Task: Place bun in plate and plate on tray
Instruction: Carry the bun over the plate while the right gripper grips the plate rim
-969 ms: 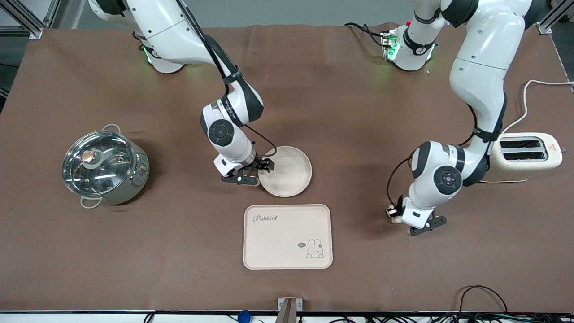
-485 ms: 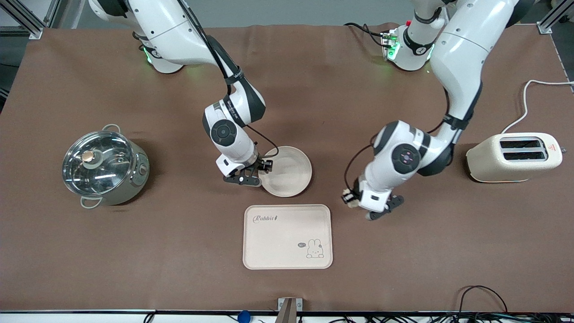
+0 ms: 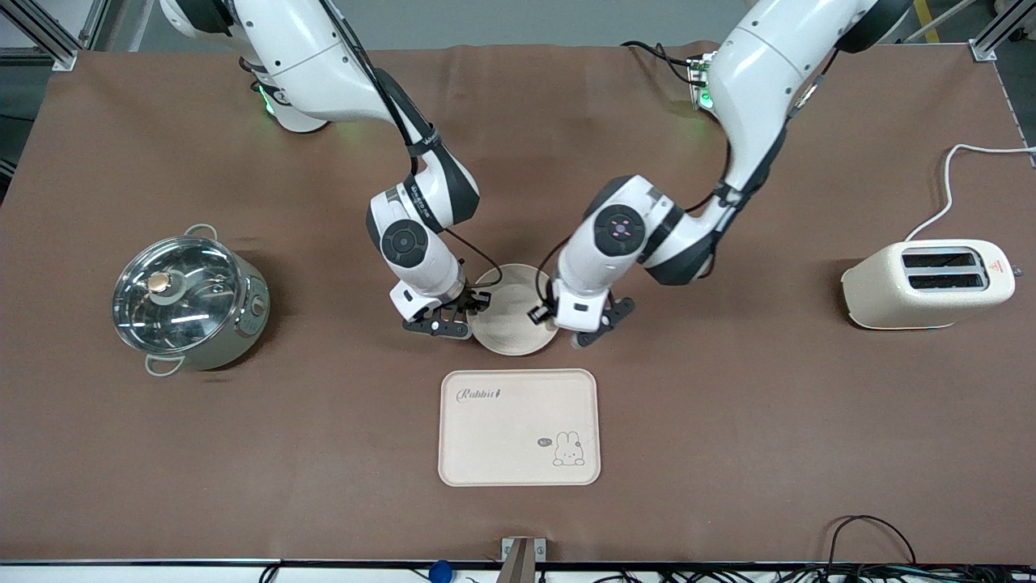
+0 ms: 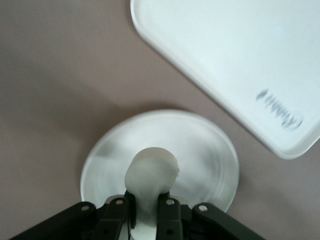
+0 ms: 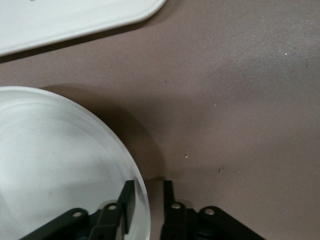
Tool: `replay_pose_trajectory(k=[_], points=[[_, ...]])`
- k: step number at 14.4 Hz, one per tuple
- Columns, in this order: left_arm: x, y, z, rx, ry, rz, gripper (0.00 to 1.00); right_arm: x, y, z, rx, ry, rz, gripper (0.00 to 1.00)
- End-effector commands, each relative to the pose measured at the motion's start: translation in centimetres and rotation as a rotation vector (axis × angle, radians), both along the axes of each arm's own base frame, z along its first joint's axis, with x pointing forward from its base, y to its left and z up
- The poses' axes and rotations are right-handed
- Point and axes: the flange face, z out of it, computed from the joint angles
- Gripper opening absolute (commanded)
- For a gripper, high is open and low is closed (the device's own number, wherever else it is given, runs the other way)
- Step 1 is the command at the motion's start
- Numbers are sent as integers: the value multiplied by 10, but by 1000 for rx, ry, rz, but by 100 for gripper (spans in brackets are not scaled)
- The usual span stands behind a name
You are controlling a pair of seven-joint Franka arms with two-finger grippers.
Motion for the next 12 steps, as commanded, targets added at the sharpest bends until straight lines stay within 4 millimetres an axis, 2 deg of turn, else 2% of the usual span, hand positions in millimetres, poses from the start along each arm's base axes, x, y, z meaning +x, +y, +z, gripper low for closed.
replay_pose_trajectory(k=[1, 3, 5, 6, 7, 9, 11, 12], points=[[-8, -22, -29, -18, 6, 0, 24, 2, 2, 1, 4, -3, -9, 0], [-12, -22, -48, -7, 27, -3, 28, 2, 1, 0, 3, -2, -11, 0], [-17, -25, -57, -3, 37, -13, 39, 3, 0, 0, 2, -1, -12, 0], [-17, -25, -57, -3, 36, -16, 49, 3, 0, 0, 3, -2, -11, 0], [-16, -25, -55, -3, 32, -16, 65, 3, 0, 1, 3, -2, -12, 0], [-4, -26, -33, -17, -11, -15, 100, 6, -2, 4, 5, -3, -16, 0], [21, -12, 6, -9, -36, 6, 100, 12, -4, 11, 12, -12, -19, 0], [45, 9, 28, 10, -29, 34, 100, 16, -4, 15, 16, -18, -25, 0]])
